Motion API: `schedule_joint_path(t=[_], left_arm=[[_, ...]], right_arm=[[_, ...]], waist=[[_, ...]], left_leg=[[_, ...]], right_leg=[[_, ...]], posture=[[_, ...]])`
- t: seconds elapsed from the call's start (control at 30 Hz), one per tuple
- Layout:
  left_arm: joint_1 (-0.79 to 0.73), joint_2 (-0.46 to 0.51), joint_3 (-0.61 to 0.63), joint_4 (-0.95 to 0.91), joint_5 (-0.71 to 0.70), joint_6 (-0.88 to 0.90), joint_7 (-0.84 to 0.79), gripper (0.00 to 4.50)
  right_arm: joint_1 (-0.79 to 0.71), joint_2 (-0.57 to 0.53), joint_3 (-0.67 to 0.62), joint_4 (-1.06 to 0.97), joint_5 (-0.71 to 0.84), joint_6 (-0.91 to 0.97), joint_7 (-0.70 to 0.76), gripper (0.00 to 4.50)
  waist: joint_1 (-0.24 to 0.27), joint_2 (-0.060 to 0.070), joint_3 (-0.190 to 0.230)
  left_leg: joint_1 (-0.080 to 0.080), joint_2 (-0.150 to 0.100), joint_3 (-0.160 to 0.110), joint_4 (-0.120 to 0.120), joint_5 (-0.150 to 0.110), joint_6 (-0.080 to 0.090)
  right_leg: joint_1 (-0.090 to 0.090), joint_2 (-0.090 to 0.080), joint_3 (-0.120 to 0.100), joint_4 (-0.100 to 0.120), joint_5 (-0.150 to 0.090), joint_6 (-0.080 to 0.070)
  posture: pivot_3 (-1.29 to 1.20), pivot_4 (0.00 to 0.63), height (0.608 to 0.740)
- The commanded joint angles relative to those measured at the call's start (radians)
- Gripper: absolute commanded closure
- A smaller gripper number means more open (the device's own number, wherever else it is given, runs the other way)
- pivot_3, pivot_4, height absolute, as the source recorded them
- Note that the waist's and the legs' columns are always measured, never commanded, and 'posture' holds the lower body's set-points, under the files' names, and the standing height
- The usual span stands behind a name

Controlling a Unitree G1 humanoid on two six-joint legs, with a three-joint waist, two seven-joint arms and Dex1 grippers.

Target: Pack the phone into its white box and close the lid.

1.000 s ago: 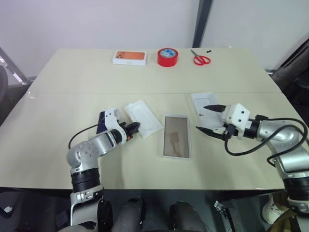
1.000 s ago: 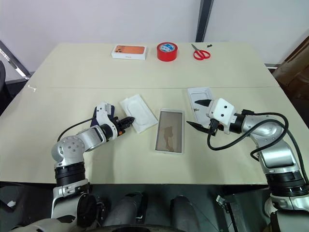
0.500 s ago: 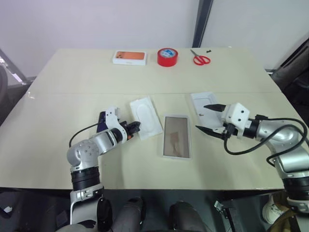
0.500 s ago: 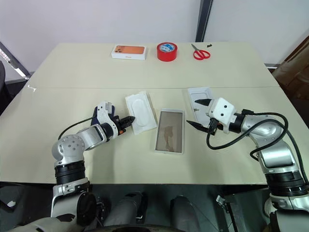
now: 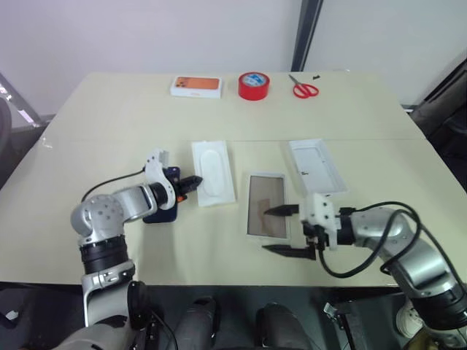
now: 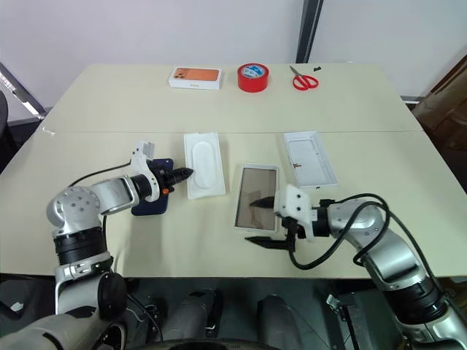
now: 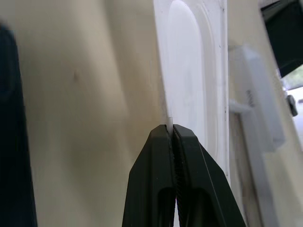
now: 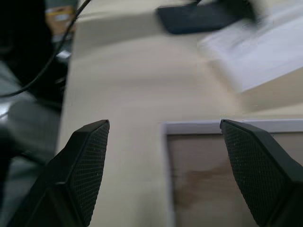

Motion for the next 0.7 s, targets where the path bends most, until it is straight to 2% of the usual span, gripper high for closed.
schedule_joint_path(t=[0.03, 0.13, 0.3, 0.33, 0.7], left_arm=[[-0.009, -0.004, 0.001, -0.03, -0.04, 0.009, -0.027, 4.46], [-0.005, -0.021, 0.005, -0.044, -0.05, 0.016, -0.016, 4.5], [-0.01, -0.05, 0.033, -0.055, -0.068, 0.017, 0.009, 4.5], [-0.013, -0.058, 0.042, -0.057, -0.076, 0.02, 0.014, 4.5], [-0.043, -0.165, 0.026, -0.069, -0.095, 0.026, 0.078, 4.5]], right_arm=[[-0.032, -0.008, 0.055, 0.049, -0.069, -0.038, 0.034, 0.56], [-0.072, 0.002, 0.094, 0.122, -0.126, -0.07, 0.045, 1.43], [-0.125, 0.028, 0.097, 0.194, -0.162, -0.107, 0.049, 4.04], [-0.136, 0.036, 0.094, 0.202, -0.163, -0.114, 0.05, 4.42], [-0.304, 0.149, 0.117, 0.414, -0.28, -0.272, 0.012, 4.42]], waist=[[-0.001, 0.0, 0.0], [-0.002, 0.0, 0.0], [-0.002, 0.0, 0.0], [-0.002, 0.0, 0.0], [-0.001, -0.001, 0.0]], left_leg=[[0.0, 0.0, 0.0, 0.0, 0.0, 0.0], [0.0, 0.0, 0.0, 0.0, 0.0, 0.0], [0.0, 0.0, 0.0, 0.0, 0.0, 0.0], [0.0, 0.0, 0.0, 0.0, 0.0, 0.0], [-0.001, 0.0, 0.0, 0.0, 0.0, 0.0]], right_leg=[[0.0, 0.0, 0.0, 0.0, 0.0, 0.0], [-0.001, 0.0, 0.0, 0.0, 0.0, 0.0], [-0.001, 0.0, 0.0, 0.0, 0.0, 0.0], [-0.001, 0.0, 0.0, 0.0, 0.0, 0.0], [-0.001, 0.0, 0.0, 0.0, 0.0, 0.0]], posture=[[0.0, 0.15, 0.734], [0.0, 0.15, 0.734], [0.0, 0.15, 0.734], [0.0, 0.15, 0.734], [0.0, 0.15, 0.734]])
